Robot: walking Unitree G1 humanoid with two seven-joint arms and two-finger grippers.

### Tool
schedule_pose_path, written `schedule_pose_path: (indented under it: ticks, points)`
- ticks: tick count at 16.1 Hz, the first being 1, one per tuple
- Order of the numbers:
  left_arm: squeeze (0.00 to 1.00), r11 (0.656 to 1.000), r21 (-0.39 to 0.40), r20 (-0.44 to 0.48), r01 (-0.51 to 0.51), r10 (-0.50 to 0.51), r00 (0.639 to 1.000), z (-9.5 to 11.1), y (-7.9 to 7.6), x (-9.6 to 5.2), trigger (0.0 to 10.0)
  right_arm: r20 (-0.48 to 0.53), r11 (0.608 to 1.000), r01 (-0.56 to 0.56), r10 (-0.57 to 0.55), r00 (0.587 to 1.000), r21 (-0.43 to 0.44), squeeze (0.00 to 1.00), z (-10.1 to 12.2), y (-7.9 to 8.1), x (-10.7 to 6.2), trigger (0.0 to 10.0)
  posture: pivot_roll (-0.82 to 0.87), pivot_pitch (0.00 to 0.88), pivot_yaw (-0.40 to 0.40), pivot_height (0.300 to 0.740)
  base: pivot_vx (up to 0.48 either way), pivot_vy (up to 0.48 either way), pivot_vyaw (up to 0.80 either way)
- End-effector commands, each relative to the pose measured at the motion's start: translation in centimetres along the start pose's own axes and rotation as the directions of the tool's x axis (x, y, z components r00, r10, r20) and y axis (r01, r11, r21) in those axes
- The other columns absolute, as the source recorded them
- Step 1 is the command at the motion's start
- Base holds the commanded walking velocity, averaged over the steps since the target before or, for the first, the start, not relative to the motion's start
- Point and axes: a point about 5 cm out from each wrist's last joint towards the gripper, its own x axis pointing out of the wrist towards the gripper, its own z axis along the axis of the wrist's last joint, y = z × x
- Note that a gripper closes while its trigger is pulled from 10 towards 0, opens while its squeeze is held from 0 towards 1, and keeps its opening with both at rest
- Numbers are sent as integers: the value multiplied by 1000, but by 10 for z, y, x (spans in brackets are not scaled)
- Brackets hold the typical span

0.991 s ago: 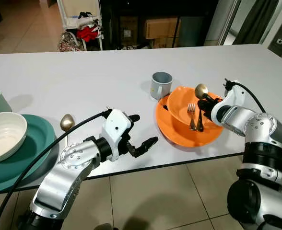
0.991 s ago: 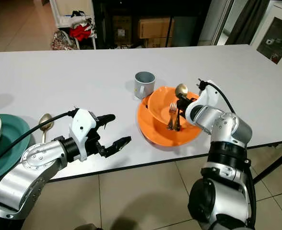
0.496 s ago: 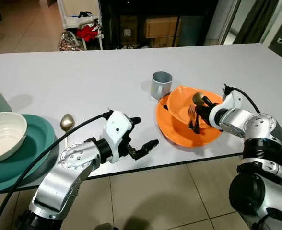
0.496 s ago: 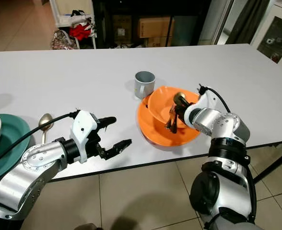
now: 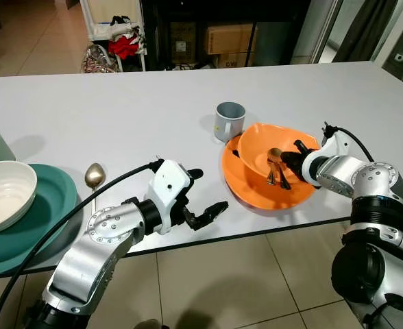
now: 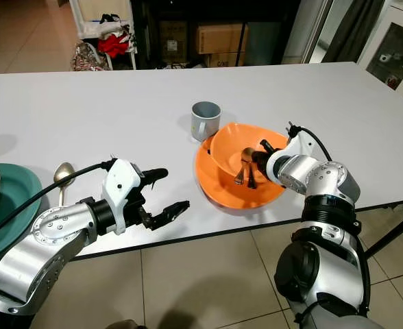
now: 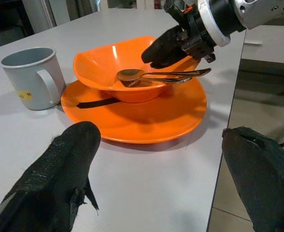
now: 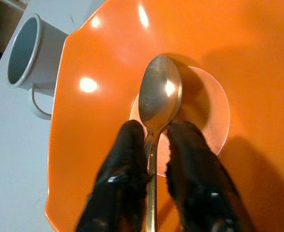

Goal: Setting the table

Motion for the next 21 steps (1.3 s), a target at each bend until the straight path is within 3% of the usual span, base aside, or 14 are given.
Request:
schedule_pose_path:
  ticks: [1, 3, 4, 7, 8, 10, 11, 12, 14, 15, 16, 17, 19, 21]
  points:
    - [0, 1000, 20, -2, -1, 1, 1000, 3, 2, 0, 10000, 37, 1000, -28, 28, 999, -1, 1000, 11, 9, -6, 10000, 61, 0, -29, 740, 0, 0, 0]
    - [0, 1000, 10, 10, -28, 28, 1000, 4, 4, -1, 10000, 58, 998, -40, 43, 997, -53, 1000, 14, 14, -14, 10000, 63, 0, -32, 740, 0, 0, 0]
    - [0, 990, -5, 15, -139, 139, 990, 5, 14, -2, 10000, 133, 982, -22, 47, 990, -185, 1000, 21, 20, -30, 10000, 68, 0, -34, 740, 0, 0, 0]
    - [0, 914, -50, 11, -402, 403, 915, 3, 40, -7, 10000, 256, 898, 10, 114, 960, -440, 1000, 21, 29, -63, 10000, 61, 0, -28, 740, 0, 0, 0]
    - [0, 866, -75, 22, -495, 498, 867, 4, 45, -13, 10000, 392, 788, 66, 230, 891, -612, 1000, 16, 31, -85, 10000, 56, 0, -14, 740, 0, 0, 0]
    - [0, 843, -74, 24, -533, 535, 844, 4, 45, -17, 10000, 432, 690, 112, 310, 847, -715, 1000, 4, 31, -97, 10000, 53, 0, -5, 740, 0, 0, 0]
    - [0, 822, -61, 36, -566, 568, 822, 5, 40, -20, 10000, 450, 649, 133, 350, 822, -749, 1000, -15, 25, -103, 10000, 55, 0, 0, 740, 0, 0, 0]
    - [0, 809, -66, 53, -584, 587, 808, 7, 35, -21, 10000, 439, 645, 121, 358, 824, -754, 1000, -32, 19, -106, 10000, 55, 0, 0, 740, 0, 0, 0]
    - [0, 775, -77, 39, -627, 631, 775, 4, 36, -21, 10000, 438, 665, 111, 348, 829, -739, 1000, -47, 16, -107, 10000, 55, 0, -4, 740, 0, -480, 0]
    - [0, 748, -91, 32, -658, 662, 749, 2, 38, -21, 10000, 461, 705, 106, 336, 821, -702, 1000, -55, 10, -107, 10000, 52, 0, 0, 740, 0, -480, 0]
    - [0, 744, -93, 32, -662, 667, 745, 2, 38, -21, 10000, 477, 711, 121, 325, 817, -693, 1000, -57, 7, -107, 10000, 52, 0, 0, 740, 0, -480, 0]
    - [0, 752, -83, 39, -654, 658, 752, 3, 38, -19, 10000, 518, 688, 168, 340, 785, -706, 1000, -59, 5, -109, 10000, 47, 0, 7, 740, 0, -480, 0]
    - [0, 754, -74, 45, -652, 656, 754, 4, 36, -17, 10000, 480, 669, 154, 336, 810, -727, 1000, -66, 0, -108, 10000, 48, 0, 6, 740, 0, -480, 0]
    - [0, 762, -67, 45, -644, 647, 761, 4, 34, -15, 10000, 480, 680, 124, 365, 797, -723, 1000, -70, 1, -110, 10000, 46, 0, 6, 740, 0, -480, 0]
